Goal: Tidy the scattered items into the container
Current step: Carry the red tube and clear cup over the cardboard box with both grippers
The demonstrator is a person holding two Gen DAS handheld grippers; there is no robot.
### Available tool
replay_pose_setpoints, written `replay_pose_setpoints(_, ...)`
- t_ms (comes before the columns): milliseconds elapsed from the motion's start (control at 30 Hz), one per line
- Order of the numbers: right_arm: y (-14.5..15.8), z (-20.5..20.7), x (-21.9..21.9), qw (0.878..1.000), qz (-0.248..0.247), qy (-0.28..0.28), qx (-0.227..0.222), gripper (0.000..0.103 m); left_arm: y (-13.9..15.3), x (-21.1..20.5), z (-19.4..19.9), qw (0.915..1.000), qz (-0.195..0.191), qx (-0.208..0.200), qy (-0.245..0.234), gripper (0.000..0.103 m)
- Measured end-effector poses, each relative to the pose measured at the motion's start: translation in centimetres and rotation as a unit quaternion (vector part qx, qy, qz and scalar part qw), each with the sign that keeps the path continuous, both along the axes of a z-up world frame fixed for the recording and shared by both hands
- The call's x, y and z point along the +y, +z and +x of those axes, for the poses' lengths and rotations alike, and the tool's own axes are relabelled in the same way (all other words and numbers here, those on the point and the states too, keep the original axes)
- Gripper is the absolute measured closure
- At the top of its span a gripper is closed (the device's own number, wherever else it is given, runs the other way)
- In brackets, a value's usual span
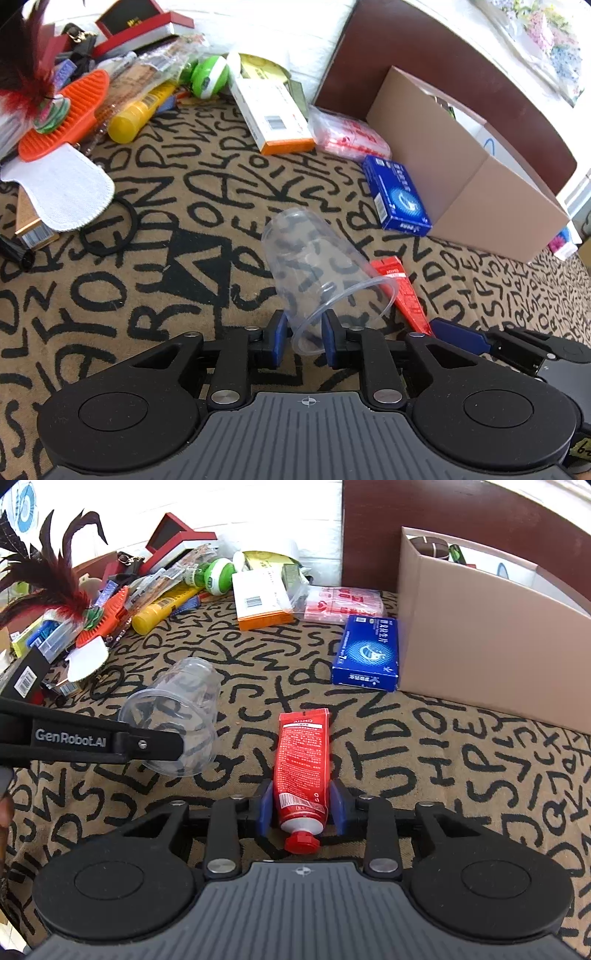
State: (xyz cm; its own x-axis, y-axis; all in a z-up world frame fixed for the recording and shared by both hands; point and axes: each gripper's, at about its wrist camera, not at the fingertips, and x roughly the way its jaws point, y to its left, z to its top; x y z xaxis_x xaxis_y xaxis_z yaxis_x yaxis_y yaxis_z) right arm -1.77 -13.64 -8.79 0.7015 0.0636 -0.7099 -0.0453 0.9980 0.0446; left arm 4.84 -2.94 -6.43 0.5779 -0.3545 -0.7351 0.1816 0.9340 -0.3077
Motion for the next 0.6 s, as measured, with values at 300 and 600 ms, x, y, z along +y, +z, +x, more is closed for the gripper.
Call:
replay_pose_setpoints(300,1.0,-0.5,-1.0,0.998,0.065,0.010,-0.005,0.087,1.0,-1.4,-0.4,0.9997,0.008,-0.014,-0.021,0.098)
replay_pose_setpoints(600,1.7,-1.3,-2.1,0.996,0.083,-0.001,-0.016,0.088,2.7,-2.7,-0.8,0.9987,0.010,-0.034,-0.036,0.099)
